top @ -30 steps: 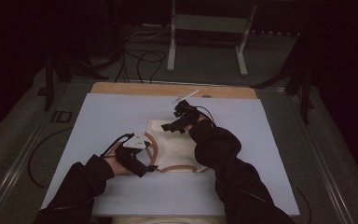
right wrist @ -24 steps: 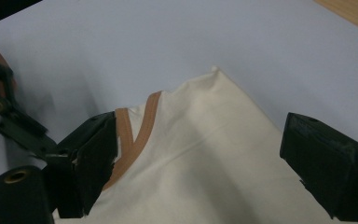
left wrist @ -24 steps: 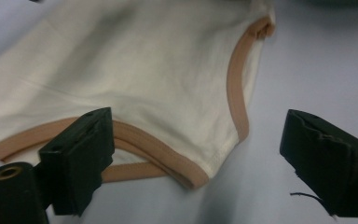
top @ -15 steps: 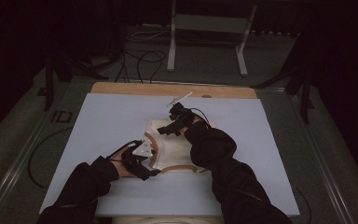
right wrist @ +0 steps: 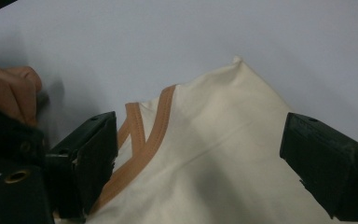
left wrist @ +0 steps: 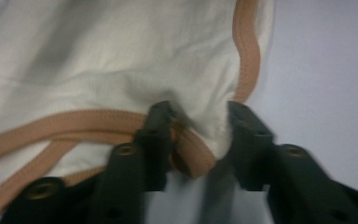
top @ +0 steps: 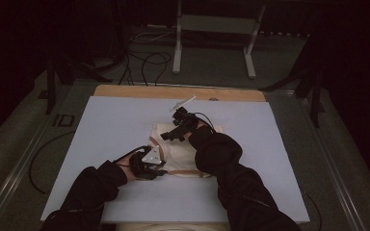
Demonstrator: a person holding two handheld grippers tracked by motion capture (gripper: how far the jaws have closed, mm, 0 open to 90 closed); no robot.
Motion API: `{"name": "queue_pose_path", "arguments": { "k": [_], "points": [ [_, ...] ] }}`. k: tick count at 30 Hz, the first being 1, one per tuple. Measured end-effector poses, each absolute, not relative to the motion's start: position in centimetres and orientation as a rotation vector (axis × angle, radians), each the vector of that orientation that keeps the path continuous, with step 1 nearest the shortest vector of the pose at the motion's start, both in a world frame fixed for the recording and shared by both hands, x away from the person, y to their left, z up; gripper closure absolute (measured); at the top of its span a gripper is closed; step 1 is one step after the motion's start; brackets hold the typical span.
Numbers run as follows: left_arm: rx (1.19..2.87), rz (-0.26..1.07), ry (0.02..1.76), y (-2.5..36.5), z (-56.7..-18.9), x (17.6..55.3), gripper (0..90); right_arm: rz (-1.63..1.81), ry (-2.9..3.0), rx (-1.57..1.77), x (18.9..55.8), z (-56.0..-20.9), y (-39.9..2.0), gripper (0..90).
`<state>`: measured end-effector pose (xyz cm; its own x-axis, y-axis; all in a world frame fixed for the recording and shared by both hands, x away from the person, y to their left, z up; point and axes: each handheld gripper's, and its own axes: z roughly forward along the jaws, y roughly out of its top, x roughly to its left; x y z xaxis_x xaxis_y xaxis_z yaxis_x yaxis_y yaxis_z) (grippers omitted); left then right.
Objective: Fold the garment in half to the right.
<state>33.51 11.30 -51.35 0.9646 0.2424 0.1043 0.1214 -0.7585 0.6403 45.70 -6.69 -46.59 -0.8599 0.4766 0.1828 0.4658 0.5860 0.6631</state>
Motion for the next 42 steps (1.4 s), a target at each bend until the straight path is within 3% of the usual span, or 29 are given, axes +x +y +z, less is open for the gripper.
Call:
{"name": "queue_pose_path", "arguments": {
  "k": [2,5,30,31,32,33,34,35,42],
  "points": [
    [2.429,0.272,0.266,11.1,-51.4,33.7,76.9,1.170,2.776,0.834,45.8,-46.5,-6.5,11.2],
    [2.404,0.276,0.291,11.2,-51.5,33.7,83.0,1.180,2.758,0.829,46.0,-46.4,-6.4,11.5],
    [2.370,0.230,0.298,11.5,-51.5,33.3,85.6,1.155,2.732,0.879,49.0,-48.4,-1.9,14.9],
    [2.371,0.228,0.298,11.5,-51.5,33.3,85.6,1.105,2.731,0.863,49.2,-48.7,-1.5,21.6],
    [2.371,0.228,0.298,11.5,-51.5,33.3,85.6,1.105,2.731,0.863,49.2,-48.7,-1.5,21.6],
    [2.368,0.230,0.297,11.5,-51.5,33.3,85.6,1.091,2.722,0.860,49.3,-48.8,-1.1,29.3],
    [2.368,0.230,0.297,11.5,-51.5,33.3,85.6,1.091,2.722,0.860,49.3,-48.8,-1.1,29.3],
    [2.368,0.232,0.295,11.5,-51.5,33.3,85.6,1.077,2.711,0.836,49.4,-49.1,-0.9,40.3],
    [2.368,0.228,0.291,11.5,-51.6,33.3,85.6,1.063,2.717,0.857,49.9,-50.0,-0.1,47.0]
  ]
}}
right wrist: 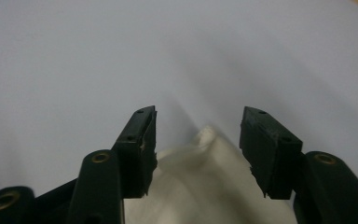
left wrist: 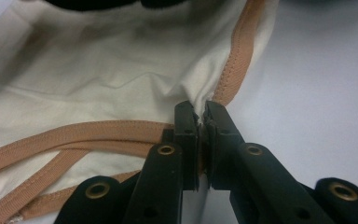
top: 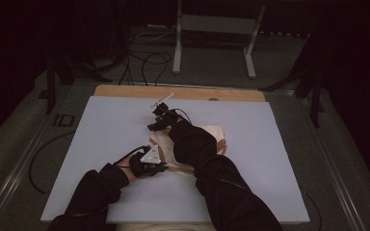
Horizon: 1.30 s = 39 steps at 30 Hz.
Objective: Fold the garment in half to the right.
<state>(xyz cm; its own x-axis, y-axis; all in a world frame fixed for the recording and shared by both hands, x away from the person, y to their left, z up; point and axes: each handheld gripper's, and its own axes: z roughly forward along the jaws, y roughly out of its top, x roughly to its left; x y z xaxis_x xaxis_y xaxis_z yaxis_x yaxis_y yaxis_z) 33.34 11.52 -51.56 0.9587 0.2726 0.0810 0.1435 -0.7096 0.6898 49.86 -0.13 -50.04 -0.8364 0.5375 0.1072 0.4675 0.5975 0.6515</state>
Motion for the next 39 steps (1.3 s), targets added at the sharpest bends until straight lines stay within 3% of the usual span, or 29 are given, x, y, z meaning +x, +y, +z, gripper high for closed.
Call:
{"name": "queue_pose_path", "arguments": {
  "k": [13,18,19,23,39],
  "points": [
    [2.376,0.232,0.284,11.5,-51.6,33.4,85.6,0.974,2.710,0.775,49.7,-51.6,0.6,62.5],
    [2.374,0.231,0.289,11.4,-51.6,33.3,85.7,0.908,2.683,0.744,49.6,-51.5,0.8,74.0],
    [2.375,0.230,0.290,11.4,-51.6,33.4,85.6,0.896,2.672,0.743,49.6,-51.5,0.8,80.2],
    [2.373,0.229,0.291,11.4,-51.6,33.4,85.6,0.878,2.676,0.754,49.7,-51.2,0.7,87.2],
    [2.374,0.260,0.254,11.0,-50.6,33.2,85.6,0.994,2.618,0.789,49.2,-48.3,-2.5,87.9]
  ]
}}
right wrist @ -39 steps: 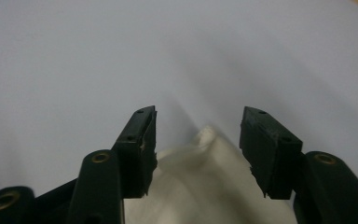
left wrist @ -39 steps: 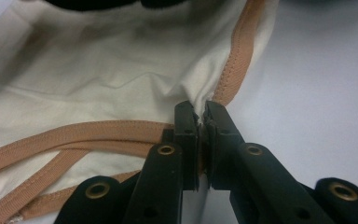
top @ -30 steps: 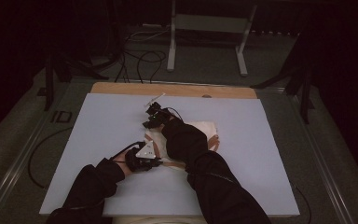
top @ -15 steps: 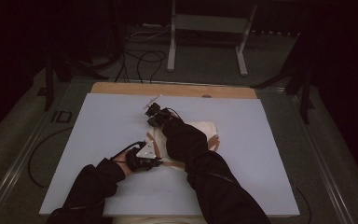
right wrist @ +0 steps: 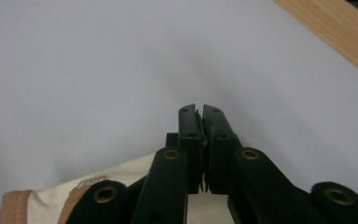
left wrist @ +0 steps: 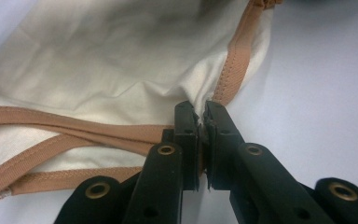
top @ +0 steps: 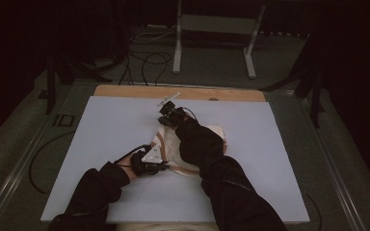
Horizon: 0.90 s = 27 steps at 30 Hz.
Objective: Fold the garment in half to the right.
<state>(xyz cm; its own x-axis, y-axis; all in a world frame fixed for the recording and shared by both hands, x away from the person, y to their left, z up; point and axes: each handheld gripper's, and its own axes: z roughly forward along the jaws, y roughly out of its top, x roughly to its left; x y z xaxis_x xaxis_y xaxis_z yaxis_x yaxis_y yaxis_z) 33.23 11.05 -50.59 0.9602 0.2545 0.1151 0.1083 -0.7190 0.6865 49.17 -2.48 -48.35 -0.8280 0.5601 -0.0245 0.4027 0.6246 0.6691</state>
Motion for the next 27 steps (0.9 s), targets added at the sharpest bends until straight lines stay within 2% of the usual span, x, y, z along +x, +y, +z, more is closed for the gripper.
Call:
{"name": "queue_pose_path", "arguments": {
  "k": [27],
  "points": [
    [2.437,0.284,0.140,8.8,-47.9,33.6,85.6,1.036,2.556,0.822,47.8,-45.6,-6.8,87.9]
  ]
}}
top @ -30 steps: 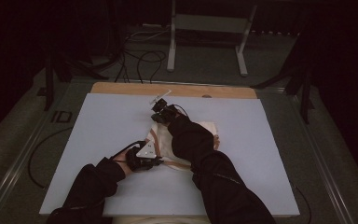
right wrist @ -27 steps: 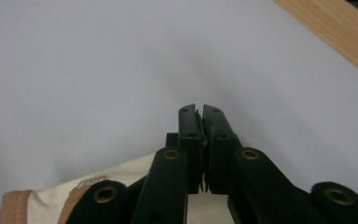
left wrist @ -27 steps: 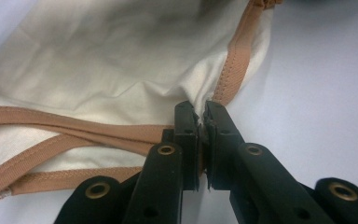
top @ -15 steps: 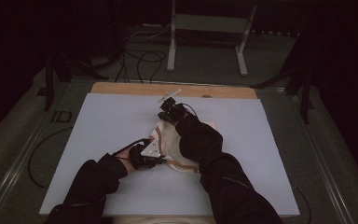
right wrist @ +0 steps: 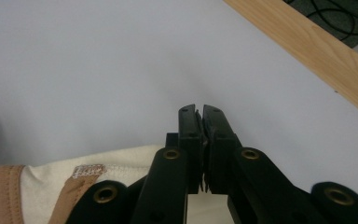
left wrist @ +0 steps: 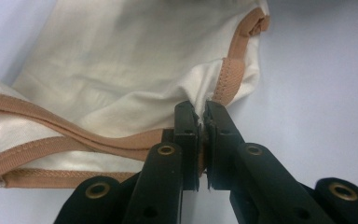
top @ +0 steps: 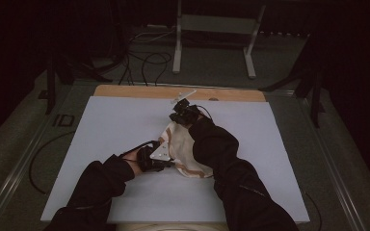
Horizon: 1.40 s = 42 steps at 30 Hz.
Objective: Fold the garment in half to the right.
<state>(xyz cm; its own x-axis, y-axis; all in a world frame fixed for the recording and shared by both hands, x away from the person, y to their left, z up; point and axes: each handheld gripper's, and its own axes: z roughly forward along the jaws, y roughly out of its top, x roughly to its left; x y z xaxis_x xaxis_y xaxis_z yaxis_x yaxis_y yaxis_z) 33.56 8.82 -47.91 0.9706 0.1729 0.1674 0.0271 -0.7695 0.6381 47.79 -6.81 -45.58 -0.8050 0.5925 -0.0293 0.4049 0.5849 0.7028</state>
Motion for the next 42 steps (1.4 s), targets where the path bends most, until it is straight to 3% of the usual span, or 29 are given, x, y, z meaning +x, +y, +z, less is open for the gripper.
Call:
{"name": "queue_pose_path", "arguments": {
  "k": [42],
  "points": [
    [2.480,0.256,0.011,3.8,-46.1,34.2,85.6,1.036,2.452,0.960,46.7,-44.4,-15.1,87.9]
  ]
}}
